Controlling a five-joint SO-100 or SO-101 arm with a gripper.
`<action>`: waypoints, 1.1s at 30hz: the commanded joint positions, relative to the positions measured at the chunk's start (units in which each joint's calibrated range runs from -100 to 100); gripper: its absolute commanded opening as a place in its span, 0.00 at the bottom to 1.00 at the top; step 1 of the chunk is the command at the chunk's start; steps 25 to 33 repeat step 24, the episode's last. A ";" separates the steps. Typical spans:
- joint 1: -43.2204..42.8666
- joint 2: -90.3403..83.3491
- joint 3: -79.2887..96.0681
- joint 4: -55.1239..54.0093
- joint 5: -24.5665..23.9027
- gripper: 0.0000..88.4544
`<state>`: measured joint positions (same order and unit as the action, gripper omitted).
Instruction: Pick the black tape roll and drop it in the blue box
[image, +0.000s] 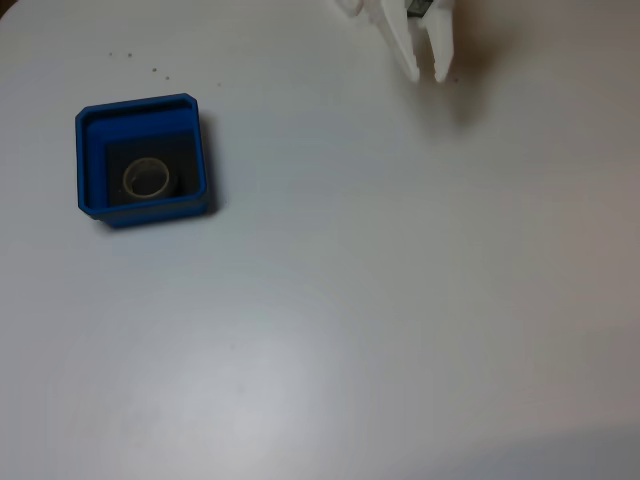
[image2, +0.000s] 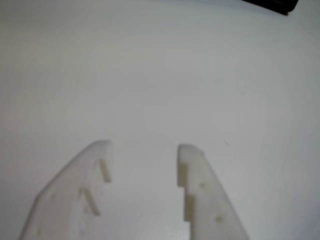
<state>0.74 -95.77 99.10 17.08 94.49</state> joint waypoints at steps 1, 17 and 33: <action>0.09 -3.56 0.90 -1.32 0.43 0.13; 0.38 -3.23 0.90 -0.74 0.43 0.13; 0.38 -3.23 0.90 -0.74 0.43 0.13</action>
